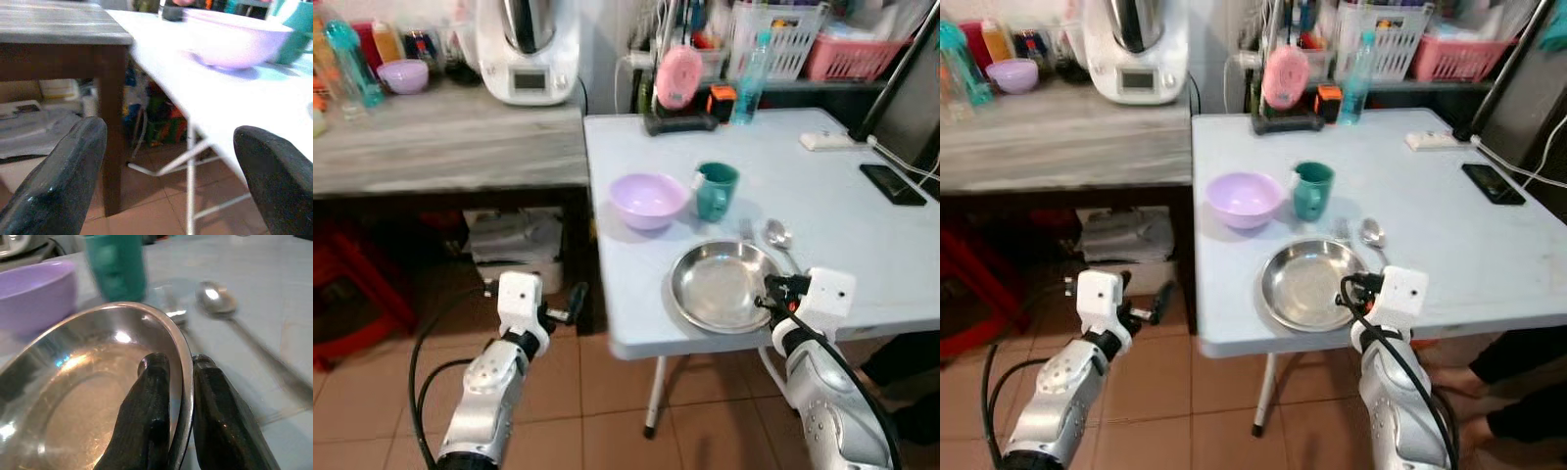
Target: Setting the table
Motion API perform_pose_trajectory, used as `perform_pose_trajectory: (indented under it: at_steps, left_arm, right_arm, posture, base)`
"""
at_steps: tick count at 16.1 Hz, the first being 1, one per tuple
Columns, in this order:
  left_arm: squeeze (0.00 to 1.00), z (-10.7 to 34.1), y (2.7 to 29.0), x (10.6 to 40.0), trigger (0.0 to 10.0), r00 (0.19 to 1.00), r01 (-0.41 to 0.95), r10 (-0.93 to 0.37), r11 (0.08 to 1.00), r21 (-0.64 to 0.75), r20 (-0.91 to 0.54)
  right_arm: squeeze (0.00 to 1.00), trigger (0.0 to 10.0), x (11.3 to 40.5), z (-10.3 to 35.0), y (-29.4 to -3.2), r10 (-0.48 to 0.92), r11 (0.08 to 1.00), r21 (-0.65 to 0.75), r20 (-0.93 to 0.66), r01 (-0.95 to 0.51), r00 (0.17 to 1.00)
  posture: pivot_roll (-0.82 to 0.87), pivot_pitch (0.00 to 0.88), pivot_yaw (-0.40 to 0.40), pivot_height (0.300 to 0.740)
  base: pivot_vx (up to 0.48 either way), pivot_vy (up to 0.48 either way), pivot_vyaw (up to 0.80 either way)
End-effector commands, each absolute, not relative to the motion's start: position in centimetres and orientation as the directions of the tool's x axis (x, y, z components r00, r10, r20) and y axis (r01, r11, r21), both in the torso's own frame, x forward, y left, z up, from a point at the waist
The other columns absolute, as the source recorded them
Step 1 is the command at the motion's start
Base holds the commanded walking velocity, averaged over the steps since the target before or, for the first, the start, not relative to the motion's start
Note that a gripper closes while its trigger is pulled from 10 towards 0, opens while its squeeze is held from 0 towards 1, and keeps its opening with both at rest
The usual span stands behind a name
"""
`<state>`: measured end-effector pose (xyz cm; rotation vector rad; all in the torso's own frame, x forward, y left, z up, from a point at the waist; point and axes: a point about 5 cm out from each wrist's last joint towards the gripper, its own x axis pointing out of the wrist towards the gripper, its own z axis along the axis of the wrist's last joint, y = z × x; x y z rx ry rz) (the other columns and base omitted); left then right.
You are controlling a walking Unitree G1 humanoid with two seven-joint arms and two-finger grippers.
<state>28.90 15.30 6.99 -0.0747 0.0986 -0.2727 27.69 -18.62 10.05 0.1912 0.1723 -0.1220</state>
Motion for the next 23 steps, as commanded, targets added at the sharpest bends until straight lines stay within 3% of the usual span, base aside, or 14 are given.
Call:
perform_pose_trajectory:
  at_steps: [1,10,19,23]
  left_arm:
    - [0.00,6.85,16.26,28.80,10.0,0.965,0.240,-0.246,0.968,-0.070,-0.095]
    - [0.00,6.82,15.91,28.95,10.0,0.967,0.232,-0.237,0.971,-0.062,-0.092]
    - [0.00,6.83,15.65,28.94,10.0,0.968,0.229,-0.234,0.971,-0.064,-0.085]
    - [0.00,7.40,15.57,29.20,10.0,0.975,0.216,-0.217,0.976,-0.038,-0.052]
  right_arm:
    - [0.00,10.0,27.99,10.31,-17.67,-0.070,0.978,0.183,-0.170,0.102,0.983]
    - [0.00,10.0,27.91,10.50,-17.86,-0.084,0.981,0.164,-0.149,0.108,0.985]
    - [0.00,10.0,28.00,10.58,-17.88,-0.094,0.979,0.169,-0.139,0.117,0.986]
    - [0.00,10.0,28.03,10.82,-18.12,-0.105,0.979,0.163,-0.124,0.125,0.987]
  posture:
    - [-0.05,0.000,-0.014,0.740]
    - [-0.05,0.000,-0.015,0.740]
    - [-0.05,0.000,-0.012,0.740]
    - [-0.05,0.000,-0.010,0.740]
  base:
    - [0.000,0.469,0.00]
    - [0.000,0.476,0.00]
    - [0.000,0.475,0.50]
    - [0.000,0.000,0.10]
